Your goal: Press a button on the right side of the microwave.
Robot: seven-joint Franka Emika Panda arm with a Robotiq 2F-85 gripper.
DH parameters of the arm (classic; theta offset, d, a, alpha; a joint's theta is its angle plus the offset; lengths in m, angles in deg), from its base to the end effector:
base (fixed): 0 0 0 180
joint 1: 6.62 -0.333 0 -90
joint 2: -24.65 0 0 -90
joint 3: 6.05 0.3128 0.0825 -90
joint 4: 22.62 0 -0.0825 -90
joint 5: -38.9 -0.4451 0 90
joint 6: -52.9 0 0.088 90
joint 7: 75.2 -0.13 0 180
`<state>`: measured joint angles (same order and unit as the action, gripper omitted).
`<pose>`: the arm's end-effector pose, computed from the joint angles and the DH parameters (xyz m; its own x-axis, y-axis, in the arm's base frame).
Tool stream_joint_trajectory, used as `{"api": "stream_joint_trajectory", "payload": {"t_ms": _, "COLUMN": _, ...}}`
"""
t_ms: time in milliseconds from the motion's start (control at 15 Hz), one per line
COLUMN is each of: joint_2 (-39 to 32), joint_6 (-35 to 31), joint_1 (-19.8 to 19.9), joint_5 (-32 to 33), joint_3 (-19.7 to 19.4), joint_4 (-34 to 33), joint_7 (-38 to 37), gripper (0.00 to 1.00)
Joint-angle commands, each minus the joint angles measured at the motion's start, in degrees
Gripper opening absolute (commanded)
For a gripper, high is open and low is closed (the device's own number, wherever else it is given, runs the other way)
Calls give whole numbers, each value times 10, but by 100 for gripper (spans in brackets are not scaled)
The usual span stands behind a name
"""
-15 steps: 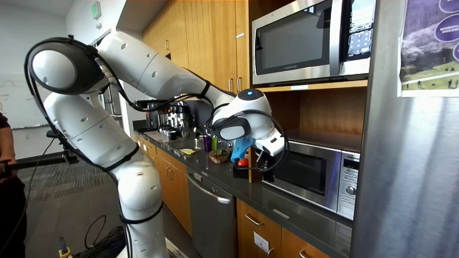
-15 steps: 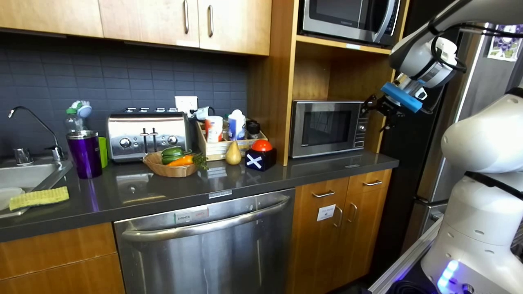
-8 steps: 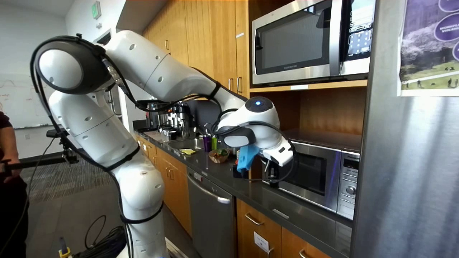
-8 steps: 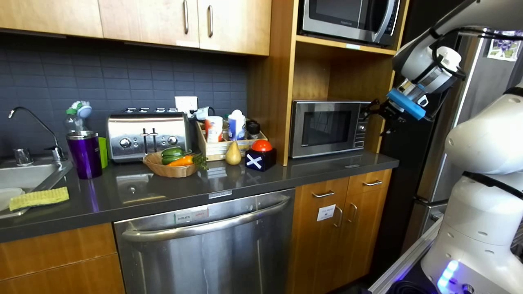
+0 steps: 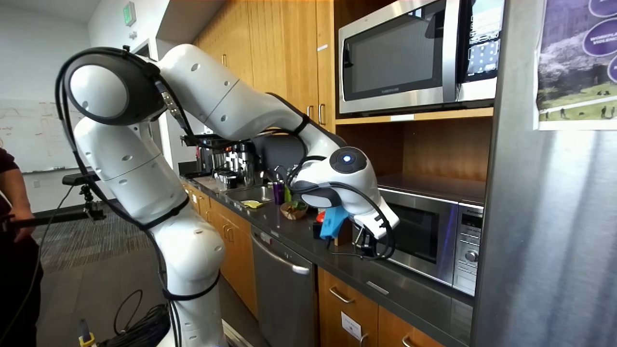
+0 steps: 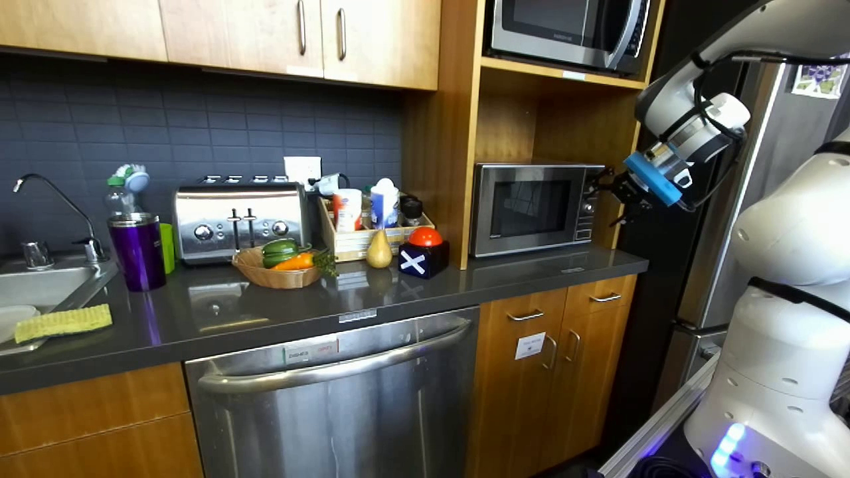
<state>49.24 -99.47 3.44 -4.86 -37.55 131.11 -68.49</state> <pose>0.3595 -0.3047 0.3170 0.2848 -0.9535 0.0990 -0.7084 -0.2789 -0.6483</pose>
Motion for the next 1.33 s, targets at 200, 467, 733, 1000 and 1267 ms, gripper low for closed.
{"api": "stream_joint_trajectory", "payload": {"t_ms": 200, "joint_2": -31, "joint_6": -31, "joint_1": -21, "joint_5": -38, "joint_3": -16, "joint_4": -12, "joint_7": 12, "gripper": 100}}
{"api": "stream_joint_trajectory", "payload": {"t_ms": 467, "joint_2": -23, "joint_6": -24, "joint_1": -13, "joint_5": -26, "joint_3": -11, "joint_4": -3, "joint_7": 6, "gripper": 100}}
{"api": "stream_joint_trajectory", "payload": {"t_ms": 733, "joint_2": -25, "joint_6": -24, "joint_1": -13, "joint_5": -26, "joint_3": -11, "joint_4": -3, "joint_7": 6, "gripper": 100}}
{"api": "stream_joint_trajectory", "payload": {"t_ms": 1000, "joint_2": -25, "joint_6": -24, "joint_1": -13, "joint_5": -26, "joint_3": -11, "joint_4": -3, "joint_7": 6, "gripper": 100}}
{"api": "stream_joint_trajectory", "payload": {"t_ms": 1267, "joint_2": -25, "joint_6": -24, "joint_1": -13, "joint_5": -26, "joint_3": -11, "joint_4": -3, "joint_7": 6, "gripper": 100}}
